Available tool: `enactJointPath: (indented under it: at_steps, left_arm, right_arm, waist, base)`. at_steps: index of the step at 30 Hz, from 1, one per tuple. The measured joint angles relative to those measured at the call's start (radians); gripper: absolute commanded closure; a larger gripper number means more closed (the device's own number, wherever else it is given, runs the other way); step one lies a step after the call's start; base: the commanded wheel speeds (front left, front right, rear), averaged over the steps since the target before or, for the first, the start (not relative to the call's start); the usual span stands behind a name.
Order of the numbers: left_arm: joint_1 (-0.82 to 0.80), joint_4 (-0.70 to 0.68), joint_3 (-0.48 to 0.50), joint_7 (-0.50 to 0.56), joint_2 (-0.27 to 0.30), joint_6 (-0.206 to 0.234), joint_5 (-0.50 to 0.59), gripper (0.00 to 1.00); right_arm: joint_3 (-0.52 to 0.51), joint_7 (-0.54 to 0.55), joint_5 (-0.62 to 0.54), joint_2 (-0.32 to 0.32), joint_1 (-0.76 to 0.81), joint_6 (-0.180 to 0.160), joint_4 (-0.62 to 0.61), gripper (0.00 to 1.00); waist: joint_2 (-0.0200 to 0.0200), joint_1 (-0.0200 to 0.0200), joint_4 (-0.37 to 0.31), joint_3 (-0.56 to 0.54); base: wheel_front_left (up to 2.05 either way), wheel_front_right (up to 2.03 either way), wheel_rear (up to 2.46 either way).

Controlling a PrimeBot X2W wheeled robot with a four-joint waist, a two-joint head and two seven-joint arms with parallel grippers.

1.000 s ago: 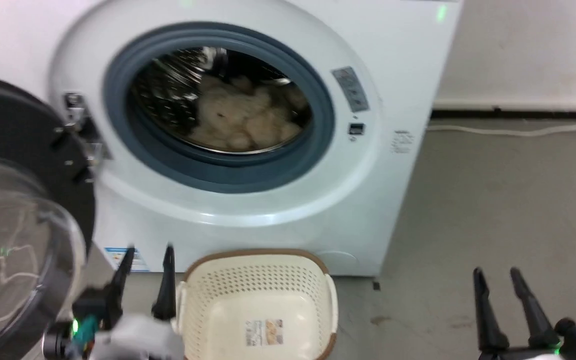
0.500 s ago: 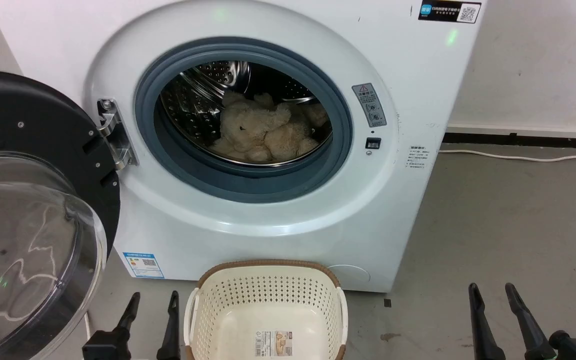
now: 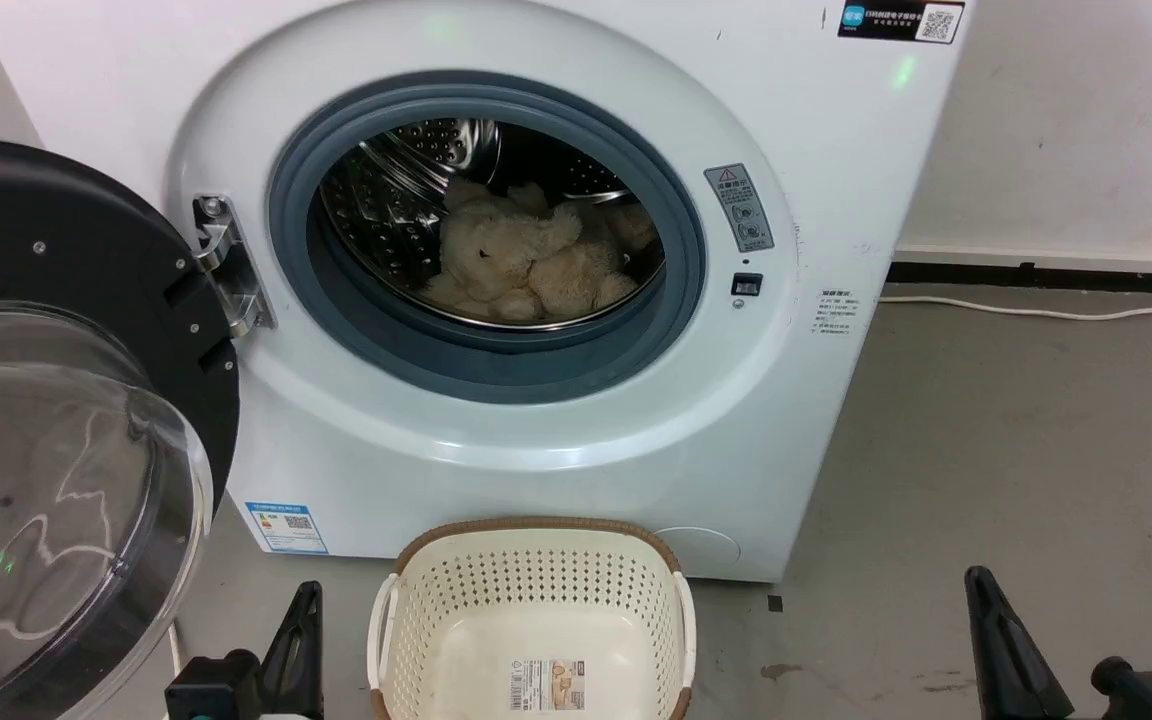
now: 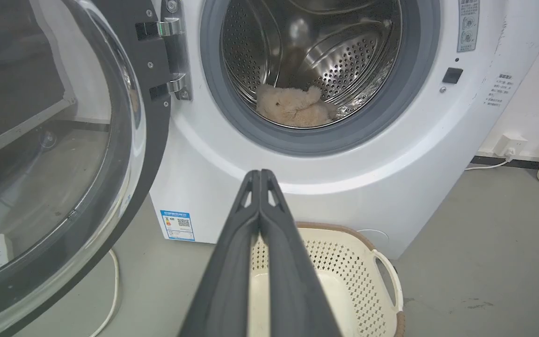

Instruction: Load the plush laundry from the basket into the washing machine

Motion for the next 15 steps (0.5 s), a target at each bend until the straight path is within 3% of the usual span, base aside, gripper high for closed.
enactJointPath:
  at_steps: [15]
  left_arm:
    - [-0.003,-0.022,0.013,0.029,-0.012,-0.009,0.031,1.00]
  right_arm:
    - [0.001,0.029,-0.030,0.000,-0.015,0.000,-0.001,1.00]
  waist:
    - [0.0000,0.0001,-0.001,0.006]
  base:
    - [0.00,0.00,0.00]
